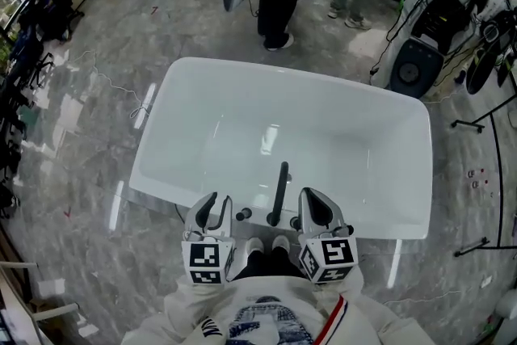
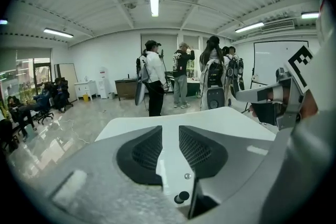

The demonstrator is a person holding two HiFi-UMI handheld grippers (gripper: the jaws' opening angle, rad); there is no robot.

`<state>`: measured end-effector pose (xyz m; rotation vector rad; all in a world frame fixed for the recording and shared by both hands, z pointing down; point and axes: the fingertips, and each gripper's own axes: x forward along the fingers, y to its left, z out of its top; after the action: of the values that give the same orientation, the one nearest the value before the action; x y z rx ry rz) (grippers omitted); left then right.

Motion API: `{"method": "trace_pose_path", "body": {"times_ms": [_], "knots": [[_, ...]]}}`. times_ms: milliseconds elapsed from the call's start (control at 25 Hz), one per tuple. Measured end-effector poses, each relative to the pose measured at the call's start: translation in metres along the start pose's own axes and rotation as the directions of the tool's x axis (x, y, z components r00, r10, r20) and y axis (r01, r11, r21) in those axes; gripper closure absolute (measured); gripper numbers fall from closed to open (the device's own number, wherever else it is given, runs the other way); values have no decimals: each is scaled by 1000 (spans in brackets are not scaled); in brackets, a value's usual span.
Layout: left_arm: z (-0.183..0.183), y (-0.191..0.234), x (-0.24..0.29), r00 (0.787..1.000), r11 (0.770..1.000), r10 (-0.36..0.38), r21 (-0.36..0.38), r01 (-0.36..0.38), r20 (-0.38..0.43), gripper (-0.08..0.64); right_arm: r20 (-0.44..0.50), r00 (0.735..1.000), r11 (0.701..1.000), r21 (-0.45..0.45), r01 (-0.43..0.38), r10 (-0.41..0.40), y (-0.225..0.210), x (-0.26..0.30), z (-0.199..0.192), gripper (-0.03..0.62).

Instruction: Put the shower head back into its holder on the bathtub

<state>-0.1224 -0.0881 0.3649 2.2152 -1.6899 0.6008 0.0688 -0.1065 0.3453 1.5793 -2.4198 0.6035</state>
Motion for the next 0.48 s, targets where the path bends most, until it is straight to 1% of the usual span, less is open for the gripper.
{"method": "trace_pose_path", "body": {"times_ms": [40,80,280,480], "knots": [[7,-1,0,1000,1000,-1,3,1,13,472,12,1000,1000,-6,-4,4,1,0,7,586],[15,-1,1,1000,1000,-4,5,4,28,480,26,1000,1000,-12,-5,6,1,0,15,586],[57,-11,3,994,999,-24,36,20,110,491,88,996,999,-38,3,0,-5,-2,50,586],[85,-23,-1,987,999,-28,42,22,157,512,129,991,999,-53,-11,18,-7,-12,69,586]]}}
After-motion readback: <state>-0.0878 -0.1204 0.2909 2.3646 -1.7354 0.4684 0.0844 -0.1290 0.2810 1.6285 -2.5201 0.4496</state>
